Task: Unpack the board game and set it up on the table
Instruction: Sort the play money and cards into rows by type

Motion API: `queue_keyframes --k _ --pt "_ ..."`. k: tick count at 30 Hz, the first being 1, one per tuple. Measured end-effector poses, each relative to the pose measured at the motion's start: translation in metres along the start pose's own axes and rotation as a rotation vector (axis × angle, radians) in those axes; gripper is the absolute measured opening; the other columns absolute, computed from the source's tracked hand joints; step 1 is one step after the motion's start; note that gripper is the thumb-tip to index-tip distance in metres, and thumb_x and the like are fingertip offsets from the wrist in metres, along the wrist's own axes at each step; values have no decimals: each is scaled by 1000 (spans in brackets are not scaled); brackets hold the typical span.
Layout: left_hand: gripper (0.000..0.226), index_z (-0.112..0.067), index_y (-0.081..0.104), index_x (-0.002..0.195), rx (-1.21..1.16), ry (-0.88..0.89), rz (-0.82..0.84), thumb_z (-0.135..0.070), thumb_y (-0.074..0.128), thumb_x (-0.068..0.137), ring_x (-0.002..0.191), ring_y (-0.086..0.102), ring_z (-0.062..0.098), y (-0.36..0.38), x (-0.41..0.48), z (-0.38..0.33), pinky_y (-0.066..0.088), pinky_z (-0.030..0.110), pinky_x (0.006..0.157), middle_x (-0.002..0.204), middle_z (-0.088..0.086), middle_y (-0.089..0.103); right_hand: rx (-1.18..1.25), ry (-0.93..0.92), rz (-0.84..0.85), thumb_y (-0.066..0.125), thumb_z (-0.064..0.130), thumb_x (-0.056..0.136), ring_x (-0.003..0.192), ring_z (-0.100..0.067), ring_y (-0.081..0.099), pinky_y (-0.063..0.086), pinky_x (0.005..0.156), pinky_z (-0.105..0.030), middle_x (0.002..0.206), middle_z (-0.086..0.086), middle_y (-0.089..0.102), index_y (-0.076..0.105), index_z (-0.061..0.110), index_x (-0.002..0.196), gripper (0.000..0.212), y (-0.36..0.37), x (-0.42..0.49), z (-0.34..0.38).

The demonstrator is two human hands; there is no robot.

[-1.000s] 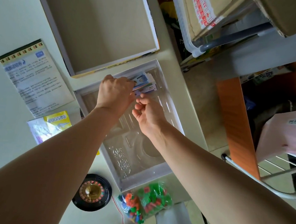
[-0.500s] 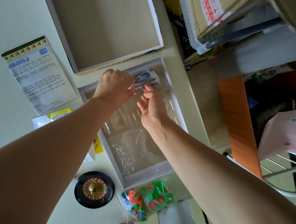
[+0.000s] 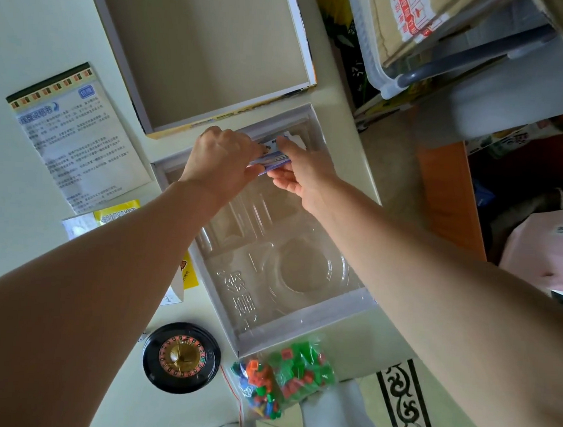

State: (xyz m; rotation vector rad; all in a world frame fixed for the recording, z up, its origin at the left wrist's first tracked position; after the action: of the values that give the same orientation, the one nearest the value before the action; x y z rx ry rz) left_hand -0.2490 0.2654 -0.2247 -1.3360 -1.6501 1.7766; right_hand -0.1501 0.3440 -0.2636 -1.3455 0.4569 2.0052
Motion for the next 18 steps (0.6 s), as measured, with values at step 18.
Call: queue_keyframes --k 18 --pt "17 -11 70 94 -1431 -486 411 -17 72 79 95 67 34 37 -95 -32 55 46 88 99 20 70 -432 -243 319 60 20 83 76 -18 58 44 68 -31 83 -9 65 62 9 99 19 -1 -65 -13"
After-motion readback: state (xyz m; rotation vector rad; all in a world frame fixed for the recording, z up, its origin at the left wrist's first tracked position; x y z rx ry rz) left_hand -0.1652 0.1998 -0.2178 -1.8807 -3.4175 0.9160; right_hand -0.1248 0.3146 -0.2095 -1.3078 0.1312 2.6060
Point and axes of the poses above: each hand's wrist, its own x-axis towards the middle knuckle, its own y-axis out of the palm, z = x × y, the point moved 8 cm from there along x, towards the middle knuckle
